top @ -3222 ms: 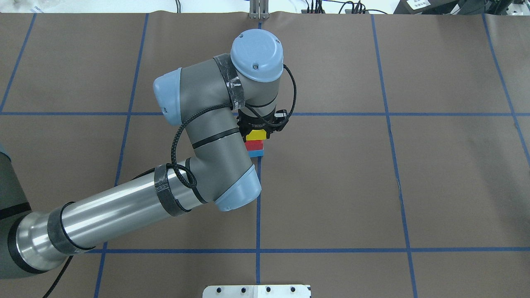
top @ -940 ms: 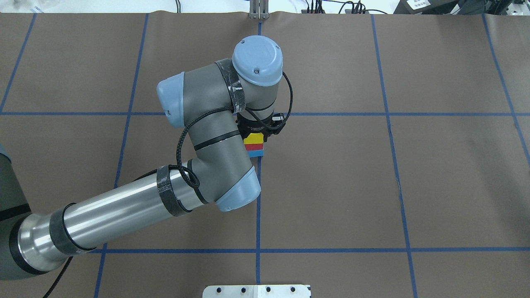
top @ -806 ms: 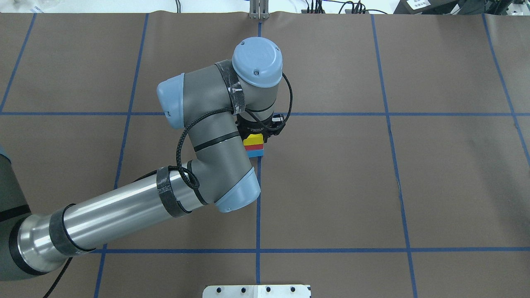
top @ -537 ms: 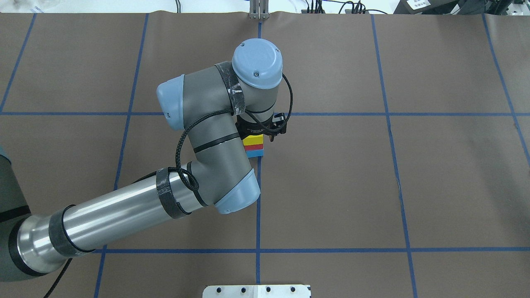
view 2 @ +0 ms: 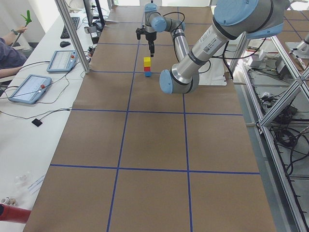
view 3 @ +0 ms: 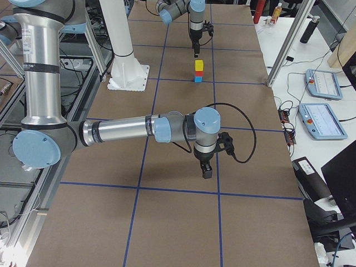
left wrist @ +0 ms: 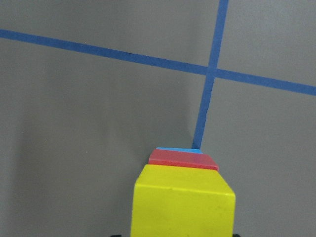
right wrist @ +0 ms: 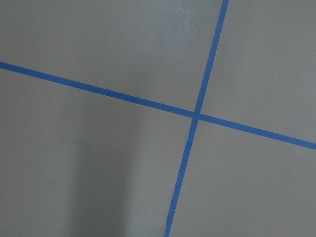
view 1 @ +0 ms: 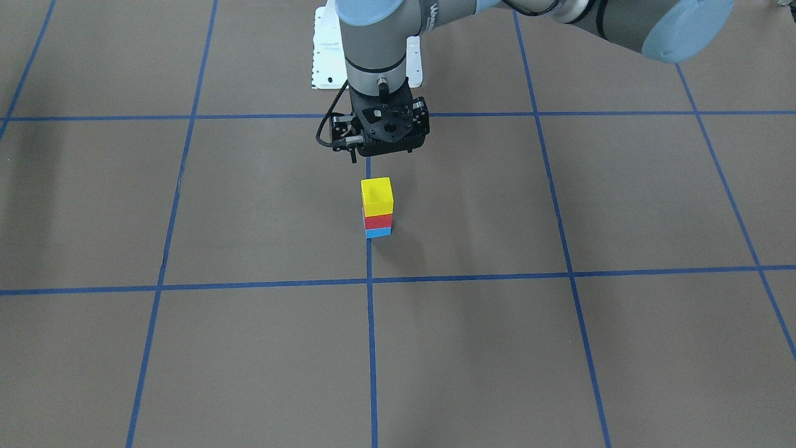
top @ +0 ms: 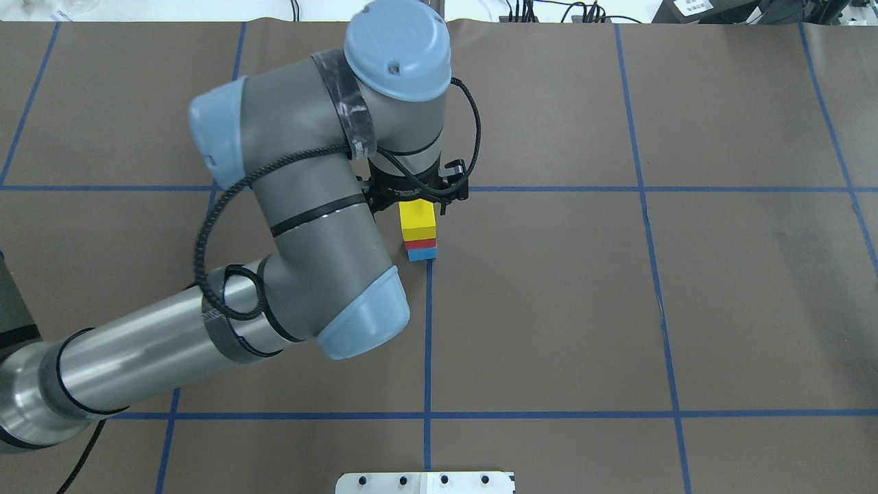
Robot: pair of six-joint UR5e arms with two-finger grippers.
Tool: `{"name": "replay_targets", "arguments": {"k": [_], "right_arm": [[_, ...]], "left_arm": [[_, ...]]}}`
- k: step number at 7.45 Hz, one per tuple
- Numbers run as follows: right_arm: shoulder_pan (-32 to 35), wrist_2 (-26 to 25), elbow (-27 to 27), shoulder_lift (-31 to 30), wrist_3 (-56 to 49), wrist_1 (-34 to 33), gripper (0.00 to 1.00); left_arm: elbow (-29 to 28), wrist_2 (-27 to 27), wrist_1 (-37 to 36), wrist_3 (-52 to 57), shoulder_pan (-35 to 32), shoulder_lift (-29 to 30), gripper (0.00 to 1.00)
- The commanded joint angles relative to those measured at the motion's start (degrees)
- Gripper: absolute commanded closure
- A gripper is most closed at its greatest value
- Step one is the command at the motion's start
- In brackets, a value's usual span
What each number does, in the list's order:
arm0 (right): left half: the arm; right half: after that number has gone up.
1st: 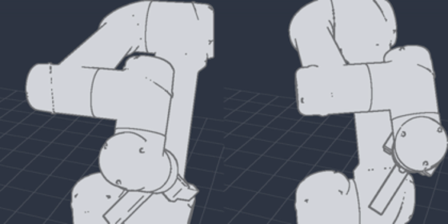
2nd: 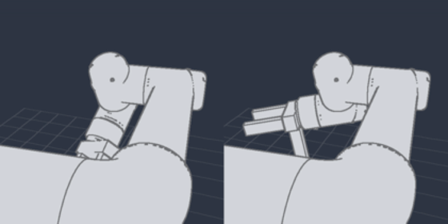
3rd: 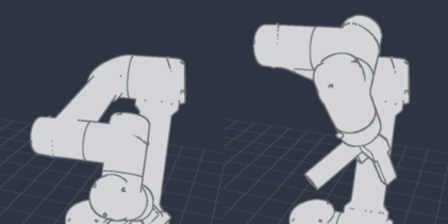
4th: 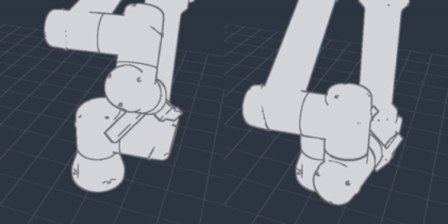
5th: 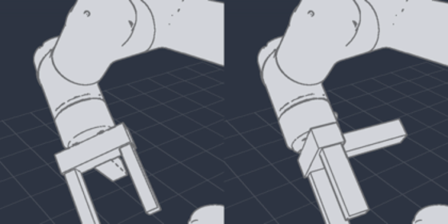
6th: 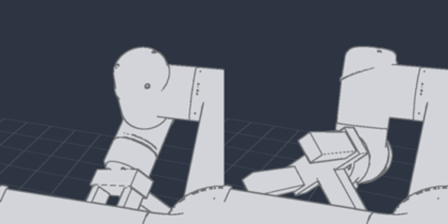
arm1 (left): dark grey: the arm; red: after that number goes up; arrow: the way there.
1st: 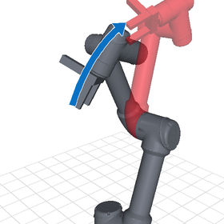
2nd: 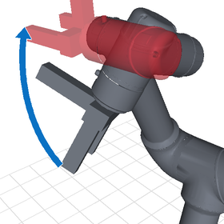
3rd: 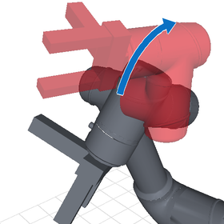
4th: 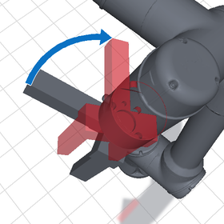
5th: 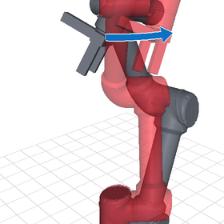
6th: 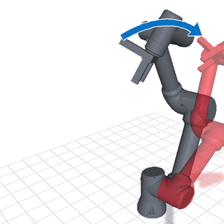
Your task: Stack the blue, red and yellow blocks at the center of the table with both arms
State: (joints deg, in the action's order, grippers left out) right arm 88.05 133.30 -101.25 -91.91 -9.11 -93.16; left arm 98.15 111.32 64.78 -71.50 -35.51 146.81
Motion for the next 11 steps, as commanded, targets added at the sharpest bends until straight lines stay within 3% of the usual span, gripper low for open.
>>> {"name": "replay_targets", "arguments": {"k": [1,2,3,4,5,7,8,10,11], "right_arm": [[0.1,0.3,0.0,-0.5,-0.3,0.3,0.00],[0.1,0.3,-0.4,-0.5,-0.3,0.3,0.00],[0.1,-0.1,0.0,-0.5,-0.3,0.3,0.00],[0.1,-0.2,-0.1,-0.1,0.1,0.3,0.00],[0.1,-0.3,0.3,0.2,0.7,0.3,0.00],[0.1,0.0,0.3,0.2,0.8,0.2,0.00],[0.1,-0.1,0.5,0.2,0.8,-0.4,0.00],[0.1,-0.1,0.8,-0.1,1.5,-0.4,0.00],[0.1,-0.1,0.9,-0.1,1.9,-0.4,0.00]], "left_arm": [[10.1,0.2,-10.1,20.1,-8.6,-4.3,0.00],[15.2,1.8,-9.7,24.4,-12.1,-15.0,0.00],[16.5,2.0,-3.0,25.1,-16.9,-23.6,0.00],[16.2,3.3,8.3,27.7,-21.5,-34.4,0.00],[10.9,7.7,17.8,44.6,-28.1,-42.8,0.00],[0.3,16.5,19.4,68.0,-41.2,-48.1,0.00],[-3.6,17.1,20.6,73.8,-45.8,-48.5,0.00],[-10.0,17.2,20.8,77.5,-54.1,-49.2,0.00],[-10.6,17.3,20.8,79.2,-55.2,-49.9,0.00]]}}
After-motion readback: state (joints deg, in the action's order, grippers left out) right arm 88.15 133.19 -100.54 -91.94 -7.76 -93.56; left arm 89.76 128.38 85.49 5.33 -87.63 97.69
